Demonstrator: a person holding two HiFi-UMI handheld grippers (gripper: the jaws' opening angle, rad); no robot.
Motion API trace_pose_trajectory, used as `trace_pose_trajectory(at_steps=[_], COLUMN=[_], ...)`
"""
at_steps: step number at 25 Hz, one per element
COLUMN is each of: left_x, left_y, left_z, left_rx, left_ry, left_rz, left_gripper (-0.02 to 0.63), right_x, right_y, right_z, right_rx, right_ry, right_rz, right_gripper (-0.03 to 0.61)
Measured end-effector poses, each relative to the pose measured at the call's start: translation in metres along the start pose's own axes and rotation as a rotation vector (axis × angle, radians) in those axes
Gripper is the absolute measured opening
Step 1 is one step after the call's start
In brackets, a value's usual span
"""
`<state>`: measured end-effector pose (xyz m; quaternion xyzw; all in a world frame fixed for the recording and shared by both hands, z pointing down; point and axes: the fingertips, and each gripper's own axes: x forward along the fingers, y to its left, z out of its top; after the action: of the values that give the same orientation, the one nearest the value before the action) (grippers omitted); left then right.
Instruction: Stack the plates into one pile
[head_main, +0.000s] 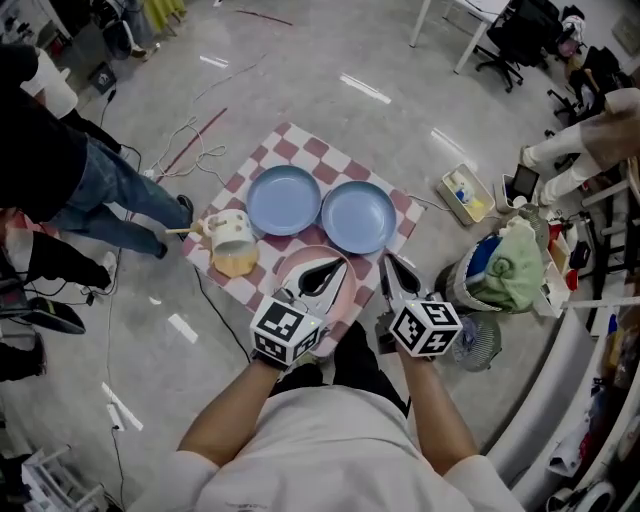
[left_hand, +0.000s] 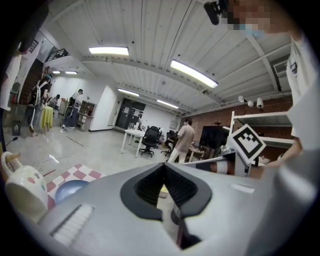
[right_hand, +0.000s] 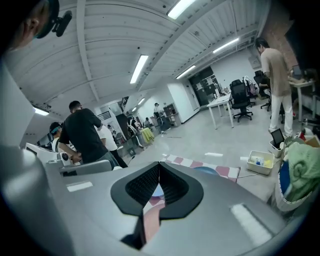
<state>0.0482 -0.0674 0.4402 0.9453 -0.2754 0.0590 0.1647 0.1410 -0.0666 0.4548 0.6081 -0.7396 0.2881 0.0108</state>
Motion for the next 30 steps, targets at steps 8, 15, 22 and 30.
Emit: trace_pose_trajectory(at_steps=[8, 15, 22, 30], left_x=[0.071, 0.127, 0.171, 0.200], left_y=[0.030, 0.044, 0.068, 0.080], left_z=[-0.025, -0.049, -0.076, -0.115], left_rx=[-0.017, -0.030, -0.059, -0.117], left_ry=[0.082, 0.131, 0.168, 0.224], left_rz=[0.028, 0.035, 0.077, 0.105], left_gripper=[0.006, 0.006, 0.006, 0.006], right_x=[0.059, 0.100, 0.143, 0.176], right_y=[-0.075, -0.144, -0.202, -0.252], right_z=[-0.013, -0.040, -0.075, -0.124], right_rx=[0.011, 0.057, 0.087, 0.119], right_ry=[0.116, 0.220, 0.323, 0.441], right_rz=[-0.019, -0.058, -0.095, -0.150], right_gripper=[0.012, 0.017, 0.040, 0.062])
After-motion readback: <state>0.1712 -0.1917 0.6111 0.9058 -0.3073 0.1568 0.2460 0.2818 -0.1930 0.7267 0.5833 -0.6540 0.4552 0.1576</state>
